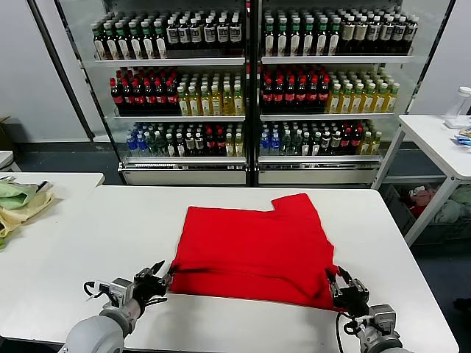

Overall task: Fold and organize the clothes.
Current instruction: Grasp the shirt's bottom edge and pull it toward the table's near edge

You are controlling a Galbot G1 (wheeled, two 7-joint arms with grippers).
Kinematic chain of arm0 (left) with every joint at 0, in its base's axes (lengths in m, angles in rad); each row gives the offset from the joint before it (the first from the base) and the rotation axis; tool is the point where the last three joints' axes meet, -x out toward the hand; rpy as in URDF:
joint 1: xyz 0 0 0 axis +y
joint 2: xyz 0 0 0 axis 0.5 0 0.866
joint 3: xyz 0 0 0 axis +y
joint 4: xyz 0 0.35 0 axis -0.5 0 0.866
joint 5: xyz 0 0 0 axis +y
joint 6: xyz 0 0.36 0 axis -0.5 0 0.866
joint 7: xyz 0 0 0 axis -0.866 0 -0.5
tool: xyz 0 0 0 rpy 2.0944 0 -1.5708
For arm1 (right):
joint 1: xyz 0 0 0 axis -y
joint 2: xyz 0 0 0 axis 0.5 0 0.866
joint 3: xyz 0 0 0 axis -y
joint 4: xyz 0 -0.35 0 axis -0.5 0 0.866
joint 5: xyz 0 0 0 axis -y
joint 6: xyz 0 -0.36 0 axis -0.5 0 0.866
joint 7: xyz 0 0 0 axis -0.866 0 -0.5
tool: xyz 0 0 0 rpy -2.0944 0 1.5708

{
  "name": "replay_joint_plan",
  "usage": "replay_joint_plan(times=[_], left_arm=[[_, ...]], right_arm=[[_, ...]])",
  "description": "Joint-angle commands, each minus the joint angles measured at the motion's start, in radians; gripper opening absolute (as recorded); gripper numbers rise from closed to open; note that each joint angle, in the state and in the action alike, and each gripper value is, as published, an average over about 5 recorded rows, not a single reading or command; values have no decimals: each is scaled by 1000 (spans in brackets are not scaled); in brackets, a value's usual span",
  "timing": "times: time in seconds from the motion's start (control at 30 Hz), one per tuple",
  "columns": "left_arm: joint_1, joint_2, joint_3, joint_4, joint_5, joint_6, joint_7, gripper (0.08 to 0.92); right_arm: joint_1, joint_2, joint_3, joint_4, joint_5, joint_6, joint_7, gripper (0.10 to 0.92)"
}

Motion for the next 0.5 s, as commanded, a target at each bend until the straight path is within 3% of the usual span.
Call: replay_joint_plan(times=[0.03, 0.17, 0.27, 0.5], left_arm=[[112, 9, -84, -102, -74, 14, 0, 631], [163, 12, -98, -126, -94, 24, -11, 749], [170, 4, -83, -123, -96, 29, -21, 805], [127, -20, -53, -58, -112, 7, -59, 823]], right_arm=[[-93, 9, 49, 48, 15, -26, 14, 707], [-92, 35, 25, 33, 44, -66, 47, 798], [-92, 46, 13, 33, 54, -74, 53, 819], [-94, 61, -13, 33, 80, -91, 61, 820]])
